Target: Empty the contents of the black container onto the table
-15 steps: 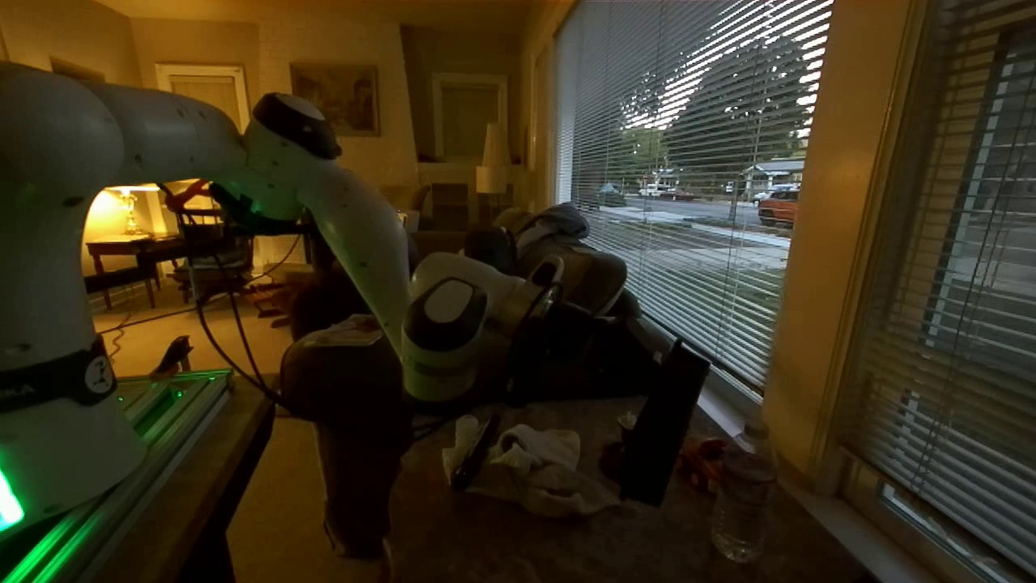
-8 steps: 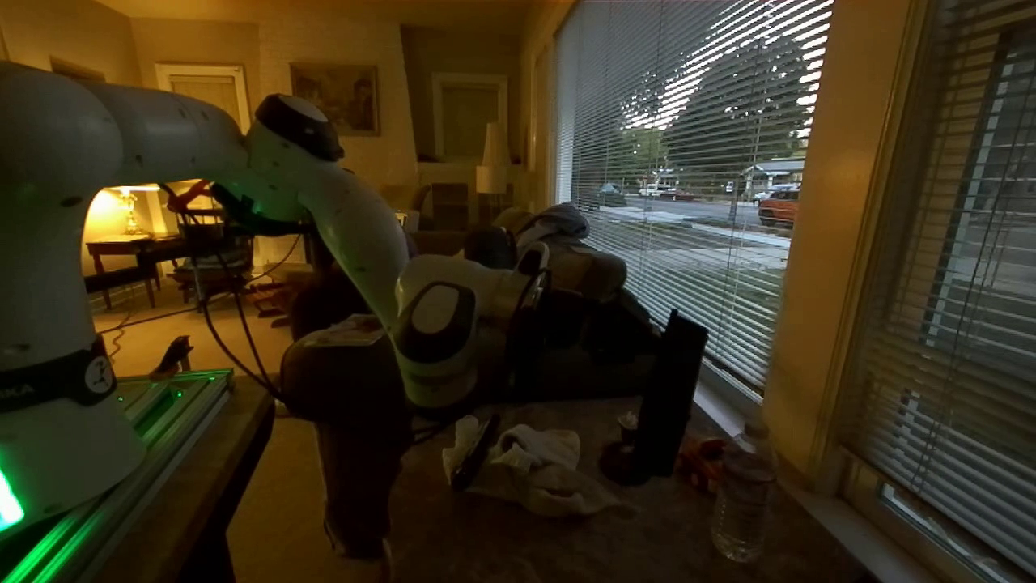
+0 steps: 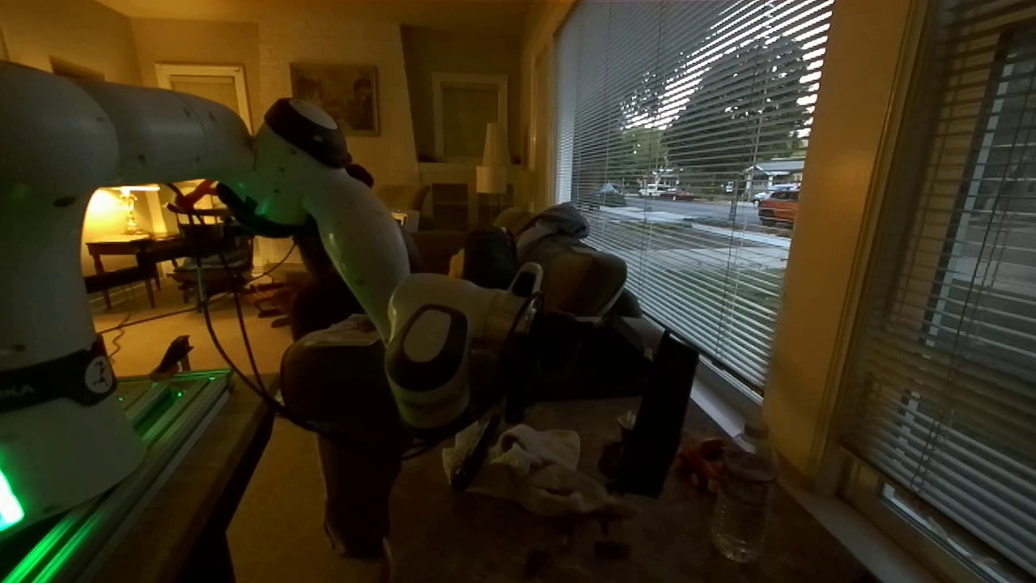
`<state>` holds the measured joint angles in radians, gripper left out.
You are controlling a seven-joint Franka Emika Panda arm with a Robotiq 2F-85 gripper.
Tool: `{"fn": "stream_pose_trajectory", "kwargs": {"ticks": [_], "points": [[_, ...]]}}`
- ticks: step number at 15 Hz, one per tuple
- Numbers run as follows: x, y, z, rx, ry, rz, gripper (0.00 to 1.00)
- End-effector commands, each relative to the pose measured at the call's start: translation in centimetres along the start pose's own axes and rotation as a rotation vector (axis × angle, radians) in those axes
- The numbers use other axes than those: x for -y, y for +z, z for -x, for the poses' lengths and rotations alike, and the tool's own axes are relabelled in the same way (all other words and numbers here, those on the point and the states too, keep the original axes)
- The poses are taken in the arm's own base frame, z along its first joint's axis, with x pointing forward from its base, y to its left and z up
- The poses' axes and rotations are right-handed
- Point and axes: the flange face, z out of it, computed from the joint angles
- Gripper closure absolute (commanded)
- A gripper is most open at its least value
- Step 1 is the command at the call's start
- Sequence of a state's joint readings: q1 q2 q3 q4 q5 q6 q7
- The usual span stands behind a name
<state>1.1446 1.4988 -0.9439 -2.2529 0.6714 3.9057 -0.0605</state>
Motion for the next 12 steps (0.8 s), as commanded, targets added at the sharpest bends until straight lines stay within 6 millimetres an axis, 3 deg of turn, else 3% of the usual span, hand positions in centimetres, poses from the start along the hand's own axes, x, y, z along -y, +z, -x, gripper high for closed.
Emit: {"fn": "stream_pose_trajectory", "kwargs": {"ticks": [1,12], "points": [[0.7,0.2,-0.2,-0.044,-0.013,0.013,0.98],[3.5,0.3,0.3,-0.221,-0.057,0.026,0.98]]}}
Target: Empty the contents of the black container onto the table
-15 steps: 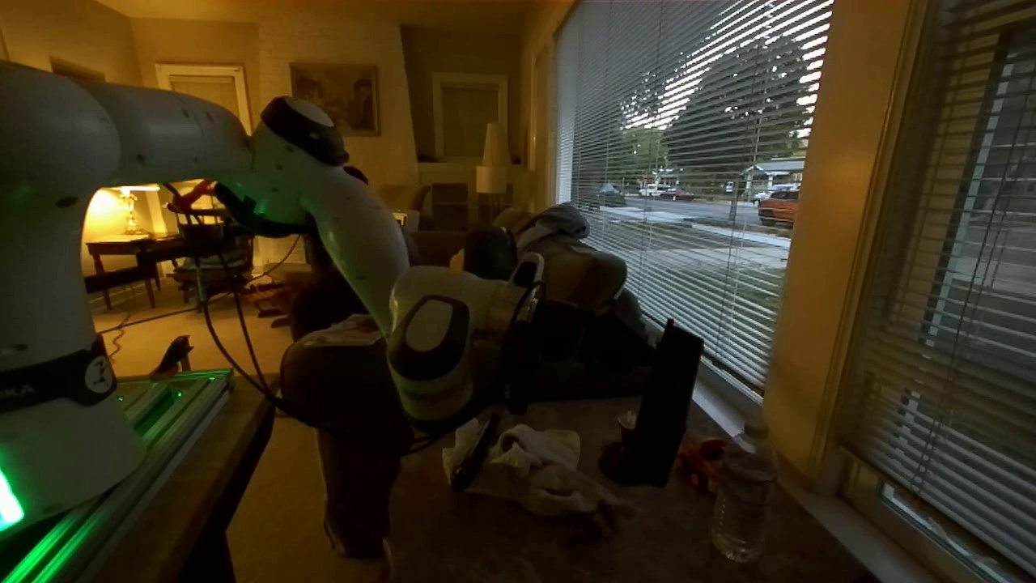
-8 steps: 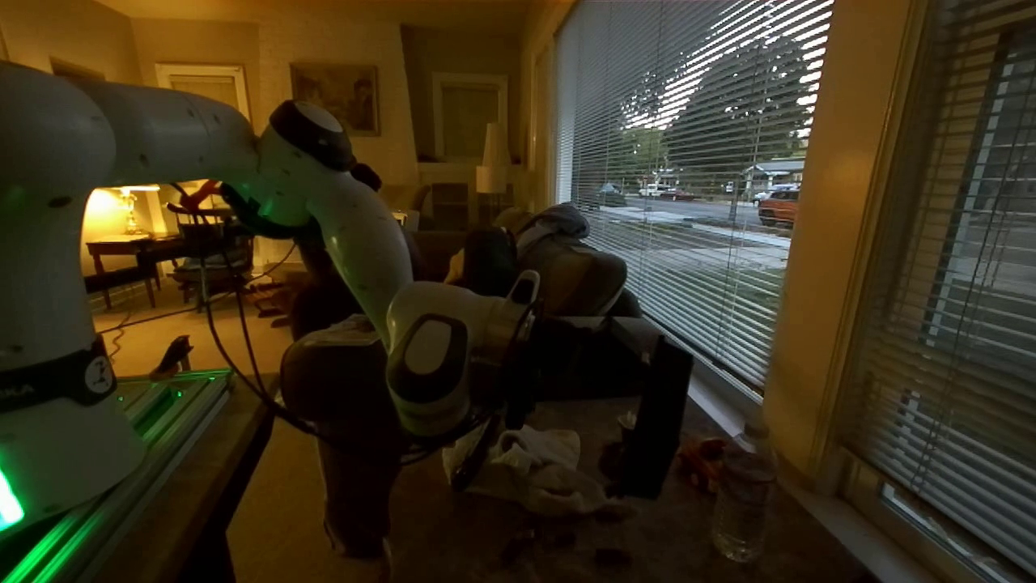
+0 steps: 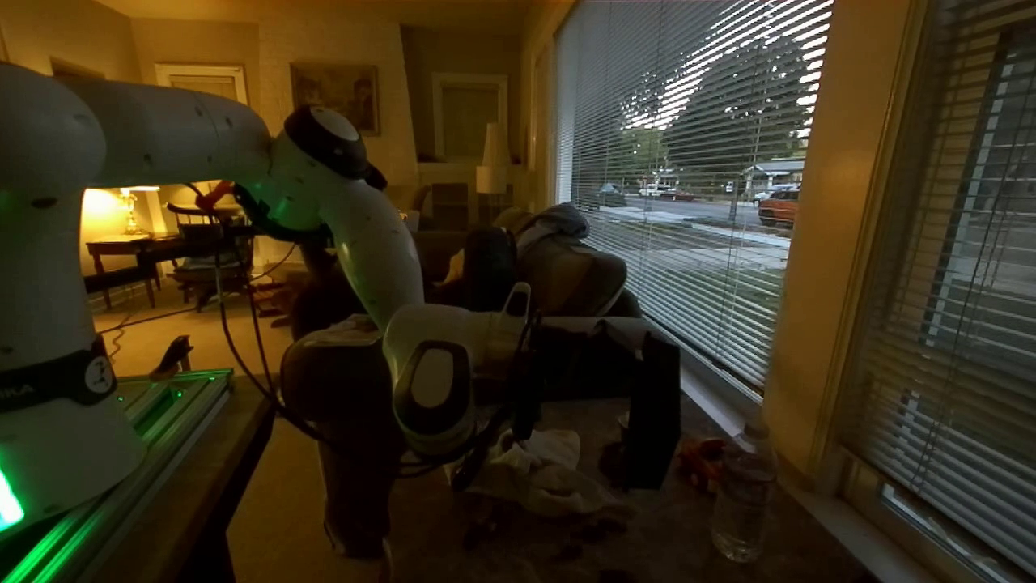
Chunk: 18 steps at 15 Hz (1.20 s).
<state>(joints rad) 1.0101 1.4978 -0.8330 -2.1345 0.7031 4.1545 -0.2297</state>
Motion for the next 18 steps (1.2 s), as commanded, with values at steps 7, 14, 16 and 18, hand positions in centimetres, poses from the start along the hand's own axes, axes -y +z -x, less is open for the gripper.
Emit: {"fn": "stream_pose_trajectory", "kwargs": {"ticks": [7,14,16,18], "points": [[0.9,2.2,-3.3,-0.123,0.001,0.052,0.98],[0.4,3.0,-4.5,-0.151,-0.014,0.072,0.98],[0.0,3.1,-5.1,-0.164,-0.018,0.083,0.98],[-0.5,3.2,-5.7,-0.177,-0.025,0.099,0.98]]}}
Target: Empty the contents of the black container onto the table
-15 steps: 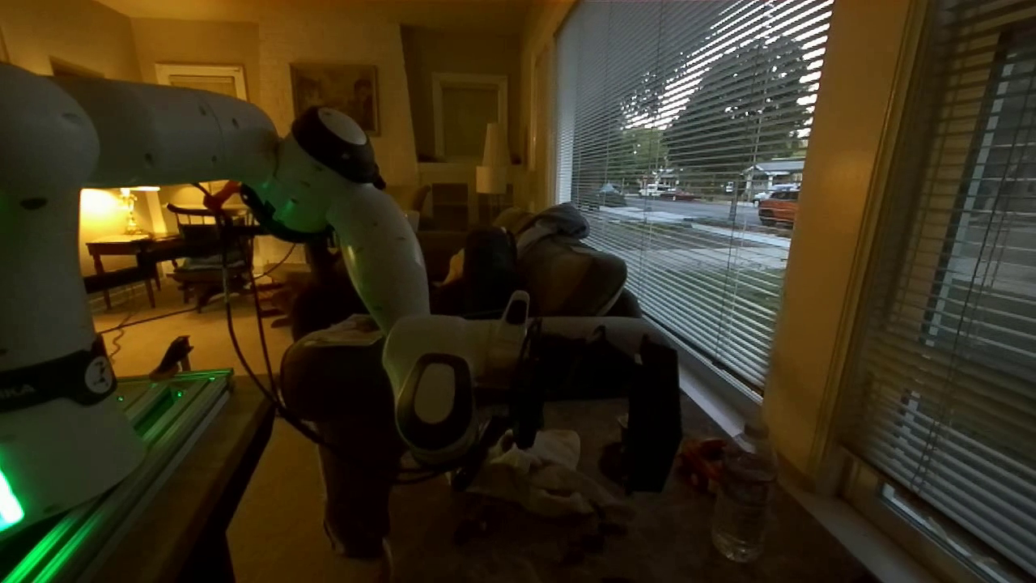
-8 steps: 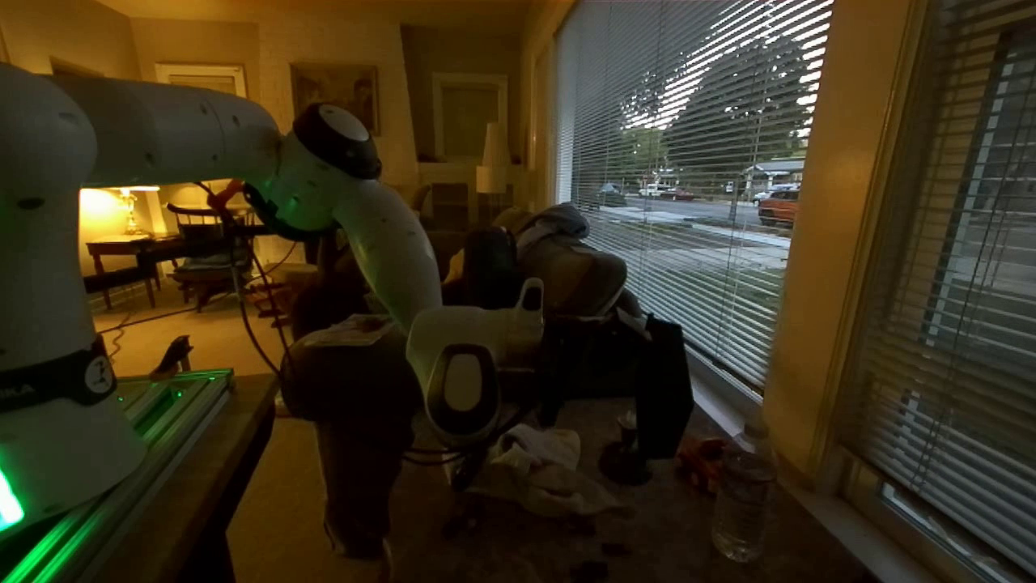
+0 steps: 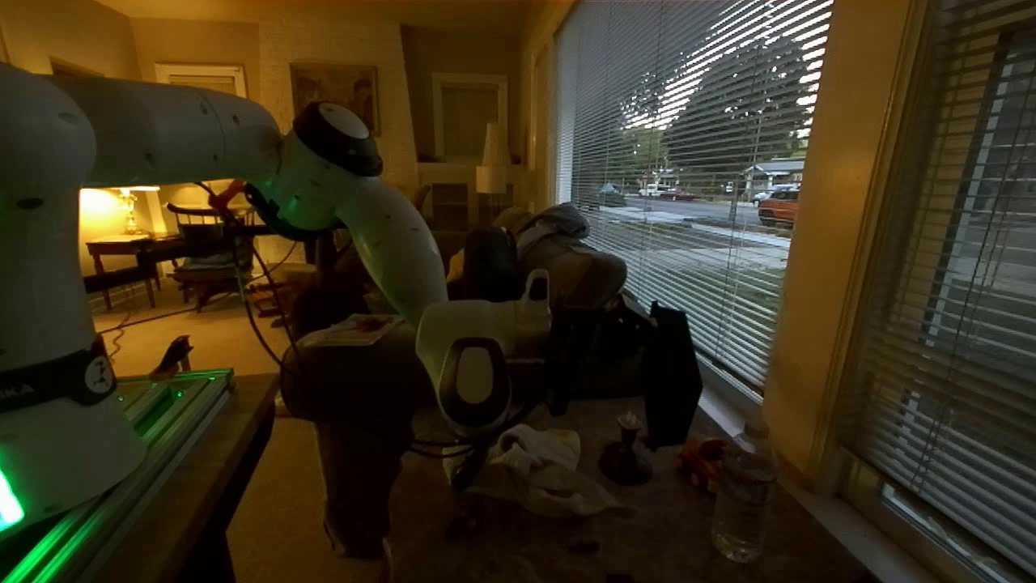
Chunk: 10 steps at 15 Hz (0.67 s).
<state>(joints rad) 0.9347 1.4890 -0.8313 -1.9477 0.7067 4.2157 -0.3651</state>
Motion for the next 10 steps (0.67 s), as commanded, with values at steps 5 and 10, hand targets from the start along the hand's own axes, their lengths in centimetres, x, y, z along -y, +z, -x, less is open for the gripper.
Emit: {"fn": "stream_pose_trajectory", "kwargs": {"ticks": [5,10], "points": [[-2.4,1.4,-3.3,-0.074,-0.039,0.1,0.98],[-3.0,1.6,-3.9,-0.077,-0.062,0.125,0.98]]}}
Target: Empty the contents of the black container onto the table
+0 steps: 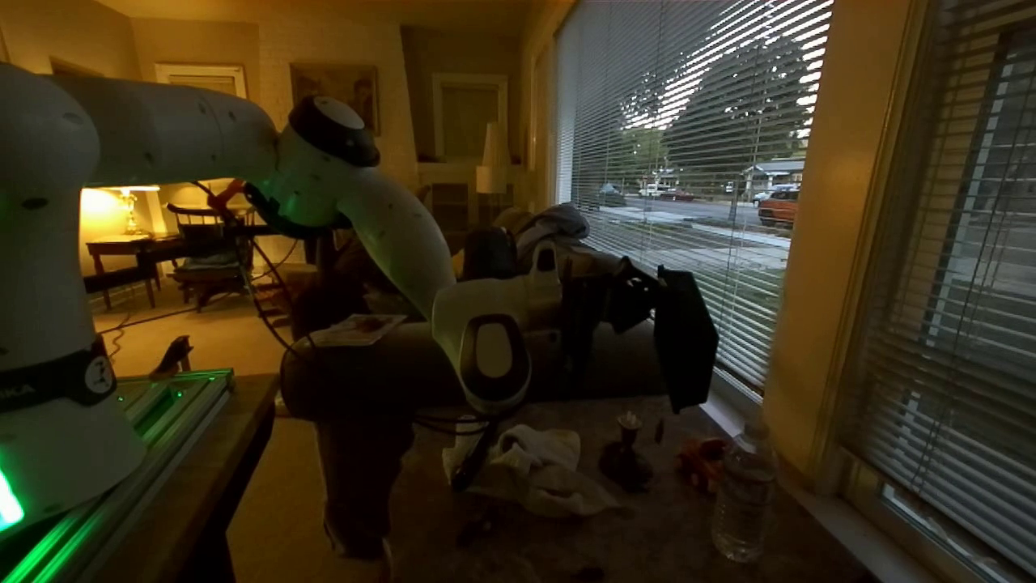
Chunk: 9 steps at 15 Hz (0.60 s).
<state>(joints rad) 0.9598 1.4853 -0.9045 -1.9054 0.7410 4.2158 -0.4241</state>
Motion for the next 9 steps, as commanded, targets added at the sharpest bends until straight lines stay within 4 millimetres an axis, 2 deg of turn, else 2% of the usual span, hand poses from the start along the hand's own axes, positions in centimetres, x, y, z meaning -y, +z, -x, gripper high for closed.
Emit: {"fn": "stream_pose_trajectory", "kwargs": {"ticks": [1,4,5,9], "points": [[-0.2,-0.1,-0.5,-0.001,-0.02,0.046,0.98],[0.3,-0.8,1.4,0.042,-0.015,0.028,0.98],[0.6,-1.4,2.9,0.086,0.007,0.015,0.98],[0.2,-1.8,5.1,0.276,0.07,-0.107,0.98]]}}
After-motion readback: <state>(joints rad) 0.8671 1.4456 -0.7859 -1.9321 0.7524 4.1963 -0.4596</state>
